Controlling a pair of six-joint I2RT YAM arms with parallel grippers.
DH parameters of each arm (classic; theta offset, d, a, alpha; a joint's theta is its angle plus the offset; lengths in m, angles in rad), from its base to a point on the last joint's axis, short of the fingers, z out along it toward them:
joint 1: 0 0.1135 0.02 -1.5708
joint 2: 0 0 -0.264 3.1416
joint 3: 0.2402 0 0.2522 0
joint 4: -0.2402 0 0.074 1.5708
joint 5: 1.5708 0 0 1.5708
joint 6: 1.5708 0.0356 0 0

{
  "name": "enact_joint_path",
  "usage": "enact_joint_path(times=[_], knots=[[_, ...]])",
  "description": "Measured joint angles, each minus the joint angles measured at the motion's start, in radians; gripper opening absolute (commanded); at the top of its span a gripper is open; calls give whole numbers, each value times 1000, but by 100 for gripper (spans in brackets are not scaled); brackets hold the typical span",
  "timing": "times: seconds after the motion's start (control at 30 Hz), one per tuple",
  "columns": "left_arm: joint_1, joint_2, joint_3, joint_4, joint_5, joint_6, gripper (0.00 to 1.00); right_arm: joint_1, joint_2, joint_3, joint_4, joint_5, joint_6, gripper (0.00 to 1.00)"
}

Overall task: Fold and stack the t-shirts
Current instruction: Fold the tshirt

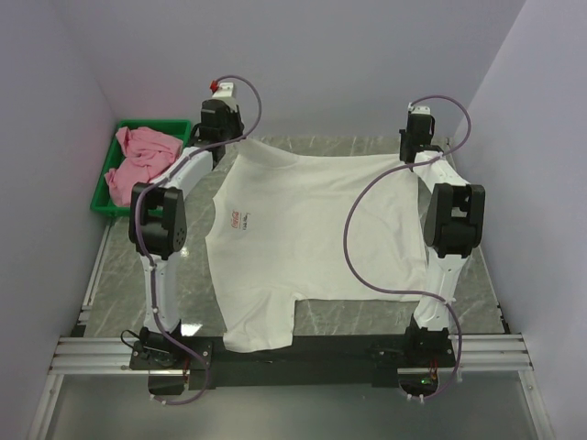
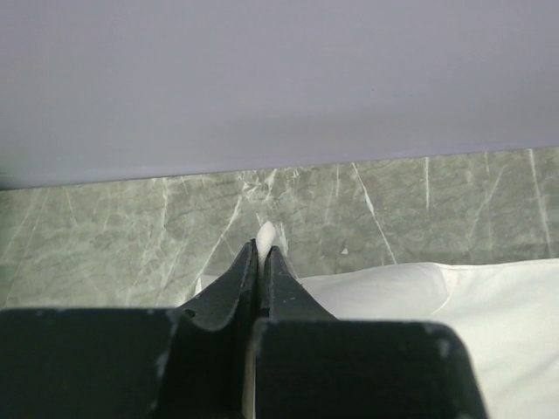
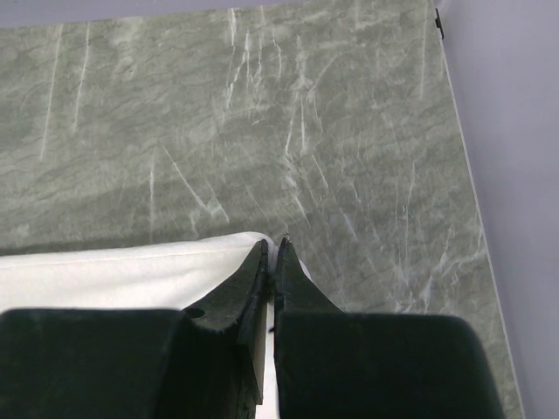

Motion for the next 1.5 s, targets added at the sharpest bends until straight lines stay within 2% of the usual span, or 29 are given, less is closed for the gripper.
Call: enact_joint_path(times=[0.33,0.67,1.17,1.5], knots=[[3,-144,-94,-7,-3,-26,1,-1,-12,-39,4,-9,20,0],[3,-216,-204,-53,-3,-31,1,-1,-116,-164,21,-6,70,0],[3,-349,-272,-163,-3,-64,1,-1,-221,-326,32,23,145,0],[3,-456,-433,-209,5,-115,1,-1,-299,-401,36,23,186,0]])
